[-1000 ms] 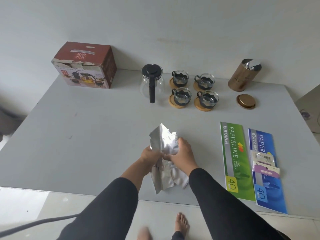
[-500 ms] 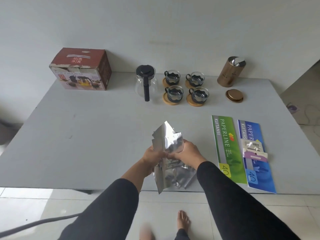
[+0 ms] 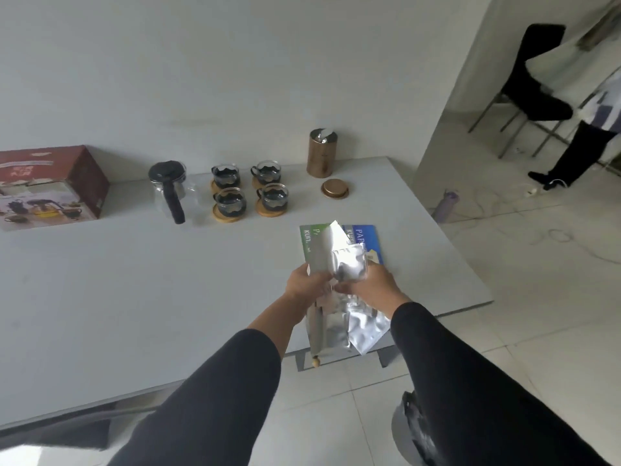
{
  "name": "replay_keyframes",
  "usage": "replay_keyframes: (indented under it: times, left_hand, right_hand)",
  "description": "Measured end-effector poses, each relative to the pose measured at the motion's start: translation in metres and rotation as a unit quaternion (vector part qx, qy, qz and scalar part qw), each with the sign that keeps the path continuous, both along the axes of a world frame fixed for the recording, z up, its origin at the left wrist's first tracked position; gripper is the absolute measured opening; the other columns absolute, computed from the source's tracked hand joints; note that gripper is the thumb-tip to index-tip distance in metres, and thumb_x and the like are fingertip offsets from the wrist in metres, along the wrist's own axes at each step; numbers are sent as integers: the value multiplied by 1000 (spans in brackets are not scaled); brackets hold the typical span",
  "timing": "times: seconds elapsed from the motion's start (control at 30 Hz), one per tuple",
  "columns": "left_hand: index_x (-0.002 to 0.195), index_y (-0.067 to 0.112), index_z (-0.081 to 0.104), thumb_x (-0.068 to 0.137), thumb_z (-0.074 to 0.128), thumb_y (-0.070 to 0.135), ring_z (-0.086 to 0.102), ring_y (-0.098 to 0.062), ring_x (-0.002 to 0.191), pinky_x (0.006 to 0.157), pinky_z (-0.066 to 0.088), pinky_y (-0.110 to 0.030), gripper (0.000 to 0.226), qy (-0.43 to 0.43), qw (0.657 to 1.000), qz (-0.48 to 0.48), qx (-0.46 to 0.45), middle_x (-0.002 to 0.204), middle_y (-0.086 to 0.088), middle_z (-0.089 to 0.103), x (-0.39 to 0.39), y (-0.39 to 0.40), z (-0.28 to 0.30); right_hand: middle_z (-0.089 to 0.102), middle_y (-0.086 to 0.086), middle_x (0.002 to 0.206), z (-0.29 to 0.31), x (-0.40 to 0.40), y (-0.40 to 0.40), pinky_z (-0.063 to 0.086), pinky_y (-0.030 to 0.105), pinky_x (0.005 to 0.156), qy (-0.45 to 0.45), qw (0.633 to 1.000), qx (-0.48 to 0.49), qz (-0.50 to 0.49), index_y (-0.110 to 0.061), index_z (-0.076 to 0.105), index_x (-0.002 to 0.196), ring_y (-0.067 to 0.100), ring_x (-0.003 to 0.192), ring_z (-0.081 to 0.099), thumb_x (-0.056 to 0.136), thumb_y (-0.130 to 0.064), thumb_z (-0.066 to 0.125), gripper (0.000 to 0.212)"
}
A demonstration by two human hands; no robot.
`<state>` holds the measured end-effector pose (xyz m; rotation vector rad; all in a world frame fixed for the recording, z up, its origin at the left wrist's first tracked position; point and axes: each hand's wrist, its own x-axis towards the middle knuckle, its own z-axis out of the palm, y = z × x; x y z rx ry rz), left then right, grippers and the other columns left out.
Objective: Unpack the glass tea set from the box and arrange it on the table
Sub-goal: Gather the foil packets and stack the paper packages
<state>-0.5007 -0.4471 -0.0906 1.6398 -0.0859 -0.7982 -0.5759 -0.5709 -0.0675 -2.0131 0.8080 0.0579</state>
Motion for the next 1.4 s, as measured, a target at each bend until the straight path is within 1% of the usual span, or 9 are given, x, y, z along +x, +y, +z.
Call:
replay_keyframes:
  times: [0.1, 0.23, 0.33, 0.47, 0.57, 0.93, 1.03, 1.23, 1.4]
  left_hand:
    - [106, 9, 62, 87, 57, 10, 56, -16, 64, 59, 48, -26, 19, -3, 999, -24, 22, 79, -6, 61, -47, -61, 10]
    - [115, 8, 59, 90, 57, 17, 60, -24, 78, 74, 52, -35, 27, -1, 996, -88, 28, 94, -11, 63, -117, -140, 9]
    - [120, 12, 59, 93, 57, 40, 63, -22, 91, 78, 53, -32, 39, -11, 989, -144, 35, 102, -5, 65, -162, -183, 5]
    - [110, 22, 65, 88, 54, 57, 63, -6, 76, 57, 50, -17, 42, -18, 973, -223, 57, 88, 7, 67, -189, -223, -5]
    - [115, 13, 65, 92, 55, 43, 69, -24, 92, 78, 58, -34, 39, -45, 953, -280, 106, 102, -8, 71, -197, -251, -31]
    - [123, 17, 61, 88, 49, 9, 63, -29, 108, 88, 50, -29, 38, -11, 912, -333, 241, 116, -8, 67, -253, -297, -168]
    - [120, 20, 63, 87, 50, 9, 60, -26, 86, 74, 43, -24, 37, 2, 917, -309, 252, 106, -7, 68, -265, -306, -205]
    - [82, 36, 63, 87, 47, 5, 51, -8, 67, 96, 49, -39, 35, 1, 901, -318, 295, 76, 13, 54, -284, -312, -252]
    - [118, 43, 56, 81, 33, -4, 51, -18, 71, 72, 47, -30, 64, -12, 874, -358, 328, 103, -1, 59, -285, -309, -273]
  right_hand:
    - [58, -5, 89, 14, -55, -52, 45, 17, 48, 6, 999, -23, -42, -16, 54, 111, 19, 87, 60, 66, -34, 85, 58]
    - [58, 8, 127, 19, -130, -121, 48, 29, 88, 22, 991, -58, -117, -6, 46, 135, 26, 117, 55, 65, -39, 85, 87]
    - [51, 11, 138, 11, -180, -155, 41, 26, 94, 24, 984, -31, -173, -6, 38, 142, 27, 125, 50, 69, -36, 83, 90]
    - [67, 5, 96, -13, -221, -184, 46, 20, 70, 37, 972, 0, -231, -5, 60, 115, 21, 91, 63, 72, -30, 81, 54]
    - [60, 4, 70, -35, -241, -199, 42, 21, 56, 57, 963, 1, -262, -6, 61, 82, 18, 65, 56, 75, -30, 77, 30]
    - [55, 3, 65, -183, -304, -211, 41, 31, 68, 90, 892, 85, -436, -20, 49, 60, 26, 73, 52, 78, -17, 67, 25]
    - [62, 0, 75, -221, -313, -214, 45, 30, 77, 74, 887, 94, -447, -26, 60, 73, 25, 82, 56, 80, -16, 64, 12]
    - [65, 2, 116, -273, -336, -222, 47, 34, 95, 90, 896, 141, -412, -25, 64, 112, 24, 108, 59, 78, -12, 66, 37]
    - [46, 3, 142, -298, -348, -225, 39, 29, 100, 147, 907, 184, -349, -28, 41, 140, 24, 127, 47, 79, -15, 68, 68]
